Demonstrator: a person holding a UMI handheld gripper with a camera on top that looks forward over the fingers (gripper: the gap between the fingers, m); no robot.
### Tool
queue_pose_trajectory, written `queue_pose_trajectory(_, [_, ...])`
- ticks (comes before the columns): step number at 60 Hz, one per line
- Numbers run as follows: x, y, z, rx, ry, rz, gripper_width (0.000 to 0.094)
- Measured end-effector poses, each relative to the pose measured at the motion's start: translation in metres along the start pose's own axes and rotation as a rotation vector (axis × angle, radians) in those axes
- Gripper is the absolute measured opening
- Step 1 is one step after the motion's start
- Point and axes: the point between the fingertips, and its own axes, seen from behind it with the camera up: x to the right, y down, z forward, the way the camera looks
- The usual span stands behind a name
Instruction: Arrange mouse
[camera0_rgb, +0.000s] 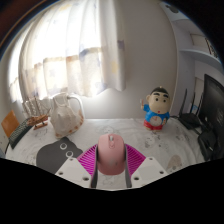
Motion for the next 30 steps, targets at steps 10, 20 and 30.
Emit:
queue_pose_trajectory(10, [-0.133, -0.013, 0.012, -0.023, -0.129, -0.008, 0.0389])
queue_pose_trajectory(20, [-0.231, 0.036, 0.048, -0.063, -0.212, -0.053, 0.0388])
queue_pose_trajectory(30, [-0.257, 0.106, 0.074, -0.181, -0.198, -0.077, 0.0431])
